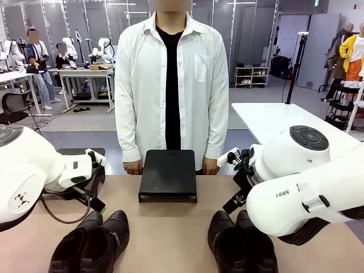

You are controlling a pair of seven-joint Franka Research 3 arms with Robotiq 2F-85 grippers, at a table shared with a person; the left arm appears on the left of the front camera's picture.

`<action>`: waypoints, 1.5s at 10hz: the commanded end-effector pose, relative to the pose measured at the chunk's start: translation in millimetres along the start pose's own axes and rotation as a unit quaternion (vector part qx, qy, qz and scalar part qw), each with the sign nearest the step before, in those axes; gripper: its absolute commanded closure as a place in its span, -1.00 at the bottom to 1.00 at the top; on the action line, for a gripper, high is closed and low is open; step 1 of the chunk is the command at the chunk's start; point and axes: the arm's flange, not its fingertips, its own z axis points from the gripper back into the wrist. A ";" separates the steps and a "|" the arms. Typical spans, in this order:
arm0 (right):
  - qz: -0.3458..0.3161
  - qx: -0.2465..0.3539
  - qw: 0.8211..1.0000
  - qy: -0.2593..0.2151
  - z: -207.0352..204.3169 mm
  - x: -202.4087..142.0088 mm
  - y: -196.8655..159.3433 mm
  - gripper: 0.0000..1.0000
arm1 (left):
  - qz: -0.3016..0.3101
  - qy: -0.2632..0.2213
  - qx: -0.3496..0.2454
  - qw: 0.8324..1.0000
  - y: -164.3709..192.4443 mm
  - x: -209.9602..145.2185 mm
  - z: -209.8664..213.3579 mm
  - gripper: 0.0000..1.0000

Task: Place the shoes on the stand as instructed by the person.
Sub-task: Pick up one pair of Shoes and place it on the Shoes Stand indicated by the person.

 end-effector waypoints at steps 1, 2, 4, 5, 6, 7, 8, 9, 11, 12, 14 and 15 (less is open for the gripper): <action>0.000 0.000 1.000 0.000 0.0 0.0 0.0 -1.00 | 0.000 0.000 0.000 1.000 -0.3 0.1 0.0 -1.00; 0.000 0.000 1.000 0.000 0.0 0.0 0.0 -1.00 | 0.000 0.000 0.000 1.000 -0.3 0.1 0.0 -1.00; 0.000 0.000 1.000 0.000 0.0 0.0 0.0 -1.00 | 0.000 0.000 0.000 1.000 -0.3 0.1 0.0 -1.00; 0.000 0.000 1.000 0.000 0.0 0.0 0.0 -1.00 | 0.000 0.000 0.000 1.000 -0.3 0.1 0.0 -1.00; 0.000 0.000 1.000 0.000 0.0 0.0 0.0 -1.00 | 0.000 0.000 0.000 1.000 -0.3 0.1 0.0 -1.00; 0.000 0.000 1.000 0.000 0.0 0.0 0.0 -1.00 | 0.000 0.000 0.000 1.000 -0.3 0.1 0.0 -1.00; 0.000 0.000 1.000 0.000 0.0 0.0 0.0 -1.00 | 0.000 0.000 0.000 1.000 -0.3 0.1 0.0 -1.00; 0.000 0.000 1.000 0.000 0.0 0.0 0.0 -1.00 | 0.000 0.000 0.000 1.000 -0.3 0.1 0.0 -1.00; 0.001 0.000 1.000 0.000 0.0 0.0 0.1 -1.00 | 0.000 0.000 0.000 1.000 -0.3 0.1 0.0 -1.00; -0.004 0.015 1.000 -0.001 24.2 12.7 -4.2 -1.00 | -0.002 0.010 -0.004 1.000 2.6 15.3 16.8 -1.00; -0.014 0.038 0.999 0.015 57.3 32.4 -15.9 -1.00 | 0.011 0.026 -0.040 0.999 12.0 35.7 49.4 -1.00; -0.025 0.062 0.998 0.010 73.9 38.7 -23.7 -1.00 | 0.024 0.027 -0.070 0.997 17.4 40.2 65.6 -1.00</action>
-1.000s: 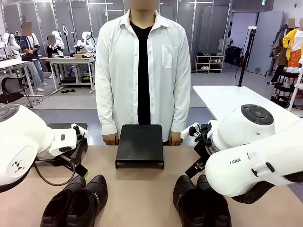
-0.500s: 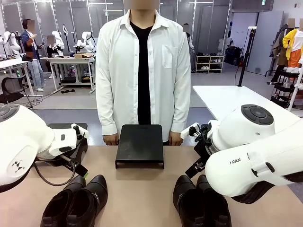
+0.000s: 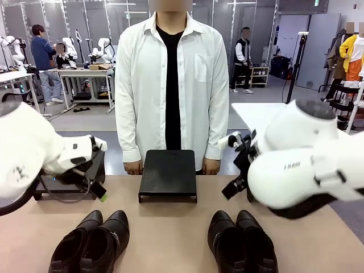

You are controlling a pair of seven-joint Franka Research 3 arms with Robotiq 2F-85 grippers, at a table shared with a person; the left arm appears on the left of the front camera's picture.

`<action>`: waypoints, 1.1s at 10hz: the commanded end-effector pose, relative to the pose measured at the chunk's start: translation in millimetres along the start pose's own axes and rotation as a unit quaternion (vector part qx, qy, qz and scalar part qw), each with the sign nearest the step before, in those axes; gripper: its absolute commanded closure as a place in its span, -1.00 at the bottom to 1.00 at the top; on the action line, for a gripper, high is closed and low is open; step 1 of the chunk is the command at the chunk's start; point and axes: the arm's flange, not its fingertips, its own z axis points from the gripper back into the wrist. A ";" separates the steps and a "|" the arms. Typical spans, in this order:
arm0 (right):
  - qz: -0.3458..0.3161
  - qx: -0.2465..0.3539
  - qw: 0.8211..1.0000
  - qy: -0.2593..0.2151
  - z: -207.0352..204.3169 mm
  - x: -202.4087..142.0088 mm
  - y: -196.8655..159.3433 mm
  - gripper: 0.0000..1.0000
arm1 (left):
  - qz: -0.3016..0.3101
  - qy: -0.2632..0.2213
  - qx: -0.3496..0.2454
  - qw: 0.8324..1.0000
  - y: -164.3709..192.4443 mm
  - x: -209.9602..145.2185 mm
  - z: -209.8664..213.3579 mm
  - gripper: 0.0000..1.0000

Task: Place the shoes on the stand as instructed by the person.
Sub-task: Pick up one pair of Shoes and place it on the Shoes Stand indicated by the person.

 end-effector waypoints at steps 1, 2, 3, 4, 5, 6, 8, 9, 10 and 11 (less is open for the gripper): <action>-0.017 0.053 0.998 0.003 37.3 8.6 -22.2 -1.00 | 0.020 0.015 -0.063 0.998 19.0 6.3 38.3 -1.00; -0.038 0.117 0.992 -0.005 55.0 6.0 -35.2 -1.00 | 0.038 0.009 -0.110 0.993 31.4 2.3 54.7 -1.00; -0.067 0.181 0.981 -0.019 71.9 -2.0 -52.8 -1.00 | 0.055 -0.008 -0.166 0.985 47.4 -5.4 73.2 -1.00; -0.098 0.235 0.966 -0.042 90.6 -18.5 -73.7 -1.00 | 0.075 -0.033 -0.236 0.968 69.0 -21.8 95.6 -1.00; -0.124 0.278 0.951 -0.062 107.3 -38.5 -93.3 -1.00 | 0.085 -0.067 -0.302 0.947 88.4 -40.8 115.9 -1.00; -0.148 0.325 0.931 -0.082 120.5 -63.3 -114.5 -1.00 | 0.096 -0.098 -0.349 0.927 108.3 -62.1 131.9 -1.00; -0.191 0.382 0.895 -0.129 145.0 -122.1 -152.1 -1.00 | 0.108 -0.153 -0.410 0.893 140.9 -113.9 157.2 -1.00; -0.217 0.397 0.877 -0.160 155.9 -159.0 -168.1 -1.00 | 0.138 -0.191 -0.426 0.874 160.0 -150.0 169.8 -1.00; -0.232 0.403 0.867 -0.180 161.2 -189.4 -178.7 -1.00 | 0.162 -0.231 -0.432 0.856 176.1 -183.3 177.6 -1.00; -0.256 0.401 0.857 -0.197 165.3 -217.8 -184.7 -1.00 | 0.197 -0.251 -0.429 0.845 190.0 -219.8 181.5 -1.00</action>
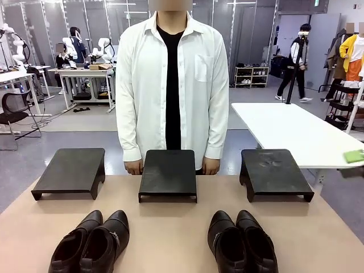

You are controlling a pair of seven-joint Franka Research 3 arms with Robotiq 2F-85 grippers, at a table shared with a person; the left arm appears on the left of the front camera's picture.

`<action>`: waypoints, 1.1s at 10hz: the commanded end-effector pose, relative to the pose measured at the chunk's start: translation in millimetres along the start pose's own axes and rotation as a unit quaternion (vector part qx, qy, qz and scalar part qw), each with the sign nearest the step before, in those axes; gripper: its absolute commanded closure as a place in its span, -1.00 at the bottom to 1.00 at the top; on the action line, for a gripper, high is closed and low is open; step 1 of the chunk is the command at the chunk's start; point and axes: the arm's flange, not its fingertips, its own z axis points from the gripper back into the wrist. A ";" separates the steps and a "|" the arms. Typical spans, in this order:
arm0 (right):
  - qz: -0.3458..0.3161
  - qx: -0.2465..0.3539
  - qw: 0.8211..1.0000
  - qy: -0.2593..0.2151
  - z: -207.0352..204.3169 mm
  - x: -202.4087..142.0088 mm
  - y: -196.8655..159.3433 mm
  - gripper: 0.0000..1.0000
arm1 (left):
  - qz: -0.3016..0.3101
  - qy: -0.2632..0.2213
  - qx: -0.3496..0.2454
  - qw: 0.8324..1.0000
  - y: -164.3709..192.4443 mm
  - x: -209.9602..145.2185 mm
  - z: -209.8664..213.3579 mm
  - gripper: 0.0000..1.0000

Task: Place the shoes on the stand as instructed by the person.
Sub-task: Pick up one pair of Shoes and place it on the Shoes Stand indicated by the person.

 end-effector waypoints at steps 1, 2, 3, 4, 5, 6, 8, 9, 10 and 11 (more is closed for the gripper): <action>-0.011 0.010 0.999 -0.047 21.3 -31.9 -15.7 -1.00 | 0.031 -0.077 -0.003 0.997 17.4 -38.7 42.2 -1.00; -0.025 0.010 0.997 -0.072 37.4 -53.2 -21.2 -1.00 | 0.044 -0.110 0.008 0.993 16.9 -62.7 67.8 -1.00; -0.032 0.009 0.995 -0.089 47.6 -67.3 -25.6 -1.00 | 0.050 -0.138 0.015 0.989 16.1 -77.9 83.8 -1.00; -0.043 0.004 0.995 -0.092 52.3 -76.9 -29.2 -1.00 | 0.053 -0.146 0.025 0.988 13.4 -89.7 96.1 -1.00; -0.046 0.003 0.994 -0.096 54.6 -81.8 -30.0 -1.00 | 0.060 -0.151 0.035 0.986 9.7 -95.7 106.4 -1.00; -0.045 0.001 0.995 -0.094 54.8 -83.9 -29.2 -1.00 | 0.066 -0.151 0.044 0.985 5.3 -98.2 112.7 -1.00; -0.059 -0.002 0.994 -0.094 71.9 -79.2 -34.9 -1.00 | 0.074 -0.155 0.044 0.984 10.4 -107.0 114.2 -1.00; -0.059 -0.002 0.994 -0.094 71.9 -79.2 -34.9 -1.00 | 0.074 -0.155 0.044 0.984 10.4 -107.0 114.2 -1.00; -0.059 -0.002 0.994 -0.094 71.9 -79.2 -34.9 -1.00 | 0.074 -0.155 0.044 0.984 10.4 -107.0 114.2 -1.00; -0.059 -0.002 0.994 -0.094 71.9 -79.2 -34.9 -1.00 | 0.074 -0.155 0.044 0.984 10.4 -107.0 114.2 -1.00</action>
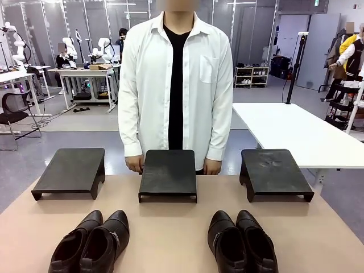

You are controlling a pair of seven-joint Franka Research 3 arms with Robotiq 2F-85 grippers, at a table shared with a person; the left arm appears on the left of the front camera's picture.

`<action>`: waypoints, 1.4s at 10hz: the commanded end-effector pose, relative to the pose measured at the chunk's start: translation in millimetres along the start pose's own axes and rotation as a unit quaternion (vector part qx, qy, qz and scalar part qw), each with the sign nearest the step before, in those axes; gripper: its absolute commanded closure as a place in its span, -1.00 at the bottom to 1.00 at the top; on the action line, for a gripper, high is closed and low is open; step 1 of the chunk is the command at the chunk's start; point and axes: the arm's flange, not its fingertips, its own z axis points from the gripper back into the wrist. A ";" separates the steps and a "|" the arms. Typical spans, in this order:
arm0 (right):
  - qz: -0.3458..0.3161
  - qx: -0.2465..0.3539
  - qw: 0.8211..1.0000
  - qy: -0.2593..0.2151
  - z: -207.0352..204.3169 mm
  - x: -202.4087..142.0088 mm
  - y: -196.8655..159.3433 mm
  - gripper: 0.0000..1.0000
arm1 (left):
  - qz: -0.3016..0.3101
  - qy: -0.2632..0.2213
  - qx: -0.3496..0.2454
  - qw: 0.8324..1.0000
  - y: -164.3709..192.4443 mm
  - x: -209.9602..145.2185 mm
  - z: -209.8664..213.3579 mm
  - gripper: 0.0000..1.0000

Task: Place the shoes on the stand as instructed by the person.
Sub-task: Pick up one pair of Shoes and place it on the Shoes Stand indicated by the person.

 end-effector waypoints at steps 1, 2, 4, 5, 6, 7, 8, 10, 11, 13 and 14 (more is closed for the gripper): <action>0.010 0.006 1.000 -0.005 1.4 1.4 0.6 -1.00 | -0.010 -0.005 -0.011 1.000 -0.3 0.6 0.6 -1.00; 0.010 0.006 1.000 -0.005 1.4 1.4 0.6 -1.00 | -0.010 -0.005 -0.011 1.000 -0.3 0.6 0.6 -1.00; 0.010 0.006 1.000 -0.005 1.4 1.4 0.6 -1.00 | -0.010 -0.005 -0.011 1.000 -0.3 0.6 0.6 -1.00; 0.010 0.006 1.000 -0.005 1.4 1.4 0.6 -1.00 | -0.010 -0.005 -0.011 1.000 -0.3 0.6 0.6 -1.00; 0.010 0.006 1.000 -0.005 1.4 1.4 0.6 -1.00 | -0.010 -0.005 -0.011 1.000 -0.3 0.6 0.6 -1.00; 0.010 0.006 1.000 -0.005 1.4 1.4 0.6 -1.00 | -0.010 -0.005 -0.011 1.000 -0.3 0.6 0.6 -1.00; 0.010 0.006 1.000 -0.005 1.4 1.4 0.6 -1.00 | -0.010 -0.005 -0.011 1.000 -0.3 0.6 0.6 -1.00; 0.010 0.006 1.000 -0.005 1.4 1.4 0.6 -1.00 | -0.010 -0.005 -0.011 1.000 -0.3 0.6 0.6 -1.00; 0.010 0.006 1.000 -0.005 1.4 1.4 0.6 -1.00 | -0.010 -0.005 -0.011 1.000 -0.3 0.6 0.6 -1.00; 0.010 0.006 1.000 -0.005 1.4 1.4 0.6 -1.00 | -0.010 -0.005 -0.011 1.000 -0.3 0.6 0.6 -1.00; 0.010 0.006 1.000 -0.005 1.4 1.4 0.6 -1.00 | -0.010 -0.005 -0.011 1.000 -0.3 0.6 0.6 -1.00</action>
